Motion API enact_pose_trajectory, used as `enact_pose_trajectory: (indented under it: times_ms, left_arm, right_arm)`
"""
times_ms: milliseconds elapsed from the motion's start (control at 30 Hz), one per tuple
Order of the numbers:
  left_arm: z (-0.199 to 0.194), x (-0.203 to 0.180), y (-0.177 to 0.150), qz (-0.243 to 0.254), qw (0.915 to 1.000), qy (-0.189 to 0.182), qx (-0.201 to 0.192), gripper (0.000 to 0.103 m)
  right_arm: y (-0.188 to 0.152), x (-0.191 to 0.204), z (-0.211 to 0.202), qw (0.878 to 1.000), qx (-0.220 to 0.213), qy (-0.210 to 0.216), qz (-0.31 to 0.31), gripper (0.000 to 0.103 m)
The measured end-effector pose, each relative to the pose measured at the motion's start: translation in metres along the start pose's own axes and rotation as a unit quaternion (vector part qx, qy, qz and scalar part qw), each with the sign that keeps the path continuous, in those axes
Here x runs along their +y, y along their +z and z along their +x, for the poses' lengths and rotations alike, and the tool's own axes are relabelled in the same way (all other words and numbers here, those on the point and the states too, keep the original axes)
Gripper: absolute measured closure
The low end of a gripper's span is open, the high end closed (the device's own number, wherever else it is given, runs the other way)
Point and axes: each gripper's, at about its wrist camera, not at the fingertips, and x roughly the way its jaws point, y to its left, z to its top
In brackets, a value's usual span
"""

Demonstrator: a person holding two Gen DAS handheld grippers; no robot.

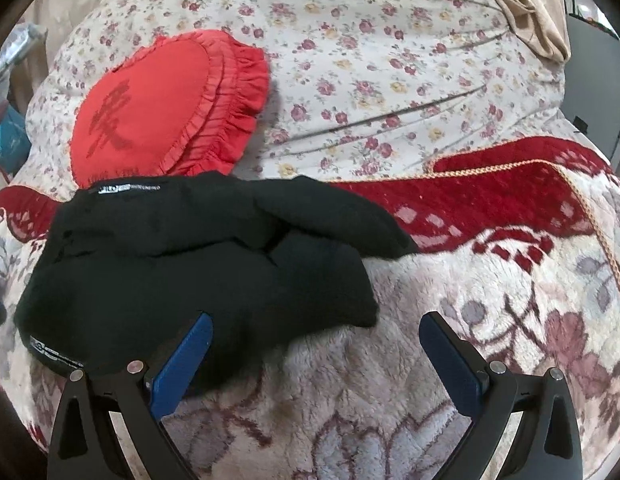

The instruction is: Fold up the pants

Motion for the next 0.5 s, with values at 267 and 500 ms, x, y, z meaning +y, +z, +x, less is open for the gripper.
enact_pose_trajectory:
  times_ms: [267,500]
  left_arm:
    - [0.009,0.009,0.003,-0.014,0.9999,-0.001,0.01,0.023]
    - [0.01,0.008,0.006,-0.014,0.9998,-0.004,0.009,0.023]
  right_arm:
    - [0.009,0.005,0.007,0.999,0.001,0.033,0.002,0.012]
    - [0.012,0.021,0.011,0.999,0.005,0.033,-0.015,0.012]
